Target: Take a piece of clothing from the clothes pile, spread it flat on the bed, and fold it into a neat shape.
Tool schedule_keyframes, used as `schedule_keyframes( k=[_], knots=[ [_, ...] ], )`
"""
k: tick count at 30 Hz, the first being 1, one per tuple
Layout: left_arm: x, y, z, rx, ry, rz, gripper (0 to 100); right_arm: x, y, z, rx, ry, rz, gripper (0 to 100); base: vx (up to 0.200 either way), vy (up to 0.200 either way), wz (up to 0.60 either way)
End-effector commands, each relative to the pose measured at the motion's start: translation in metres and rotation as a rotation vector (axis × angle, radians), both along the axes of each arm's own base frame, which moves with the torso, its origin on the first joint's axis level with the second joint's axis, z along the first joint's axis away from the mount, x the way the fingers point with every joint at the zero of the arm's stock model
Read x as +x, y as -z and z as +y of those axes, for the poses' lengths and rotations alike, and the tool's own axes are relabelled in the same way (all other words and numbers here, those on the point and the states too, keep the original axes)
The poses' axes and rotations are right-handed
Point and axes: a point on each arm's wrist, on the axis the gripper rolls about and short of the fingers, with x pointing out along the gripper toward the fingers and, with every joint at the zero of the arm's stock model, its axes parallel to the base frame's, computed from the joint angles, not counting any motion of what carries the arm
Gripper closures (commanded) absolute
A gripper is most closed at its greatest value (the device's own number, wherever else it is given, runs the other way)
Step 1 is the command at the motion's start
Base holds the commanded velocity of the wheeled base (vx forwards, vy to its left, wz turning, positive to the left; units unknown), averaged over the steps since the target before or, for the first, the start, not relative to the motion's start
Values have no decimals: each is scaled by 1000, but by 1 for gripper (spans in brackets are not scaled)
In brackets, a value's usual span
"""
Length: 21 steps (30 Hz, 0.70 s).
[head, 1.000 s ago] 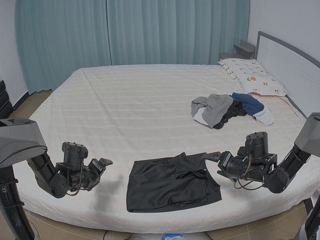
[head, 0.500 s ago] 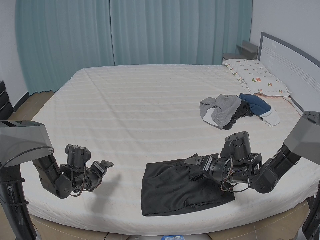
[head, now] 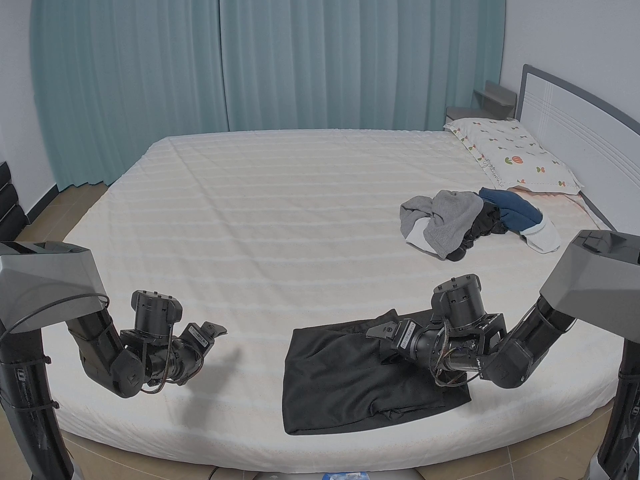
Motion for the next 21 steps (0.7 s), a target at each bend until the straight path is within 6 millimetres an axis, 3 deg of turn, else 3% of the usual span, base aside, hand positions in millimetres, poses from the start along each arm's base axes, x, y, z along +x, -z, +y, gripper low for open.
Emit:
schedule_keyframes(
  k=[1, 5, 6, 10, 14, 21],
  knots=[
    [0, 1, 0, 0, 0, 2, 0, 10, 12, 5, -14, 3, 7, 0, 0, 0, 0],
    [0, 0, 0, -1, 1, 1, 0, 21, 24, 11, -68, 13, -13, 0, 0, 0, 0],
    [0, 0, 0, 0, 0, 1, 0, 25, 27, 11, -93, 18, -20, 100, 0, 0, 0],
    [0, 0, 0, -1, 1, 1, 0, 30, 30, 11, -143, 38, -31, 100, 0, 0, 0],
    [0, 0, 0, 1, 0, 0, 0, 40, 18, -3, -131, 89, -57, 100, 0, 0, 0],
    [1, 0, 0, -2, 0, -2, 0, 59, 15, -51, -121, 215, -49, 100, 0, 0, 0]
  ],
)
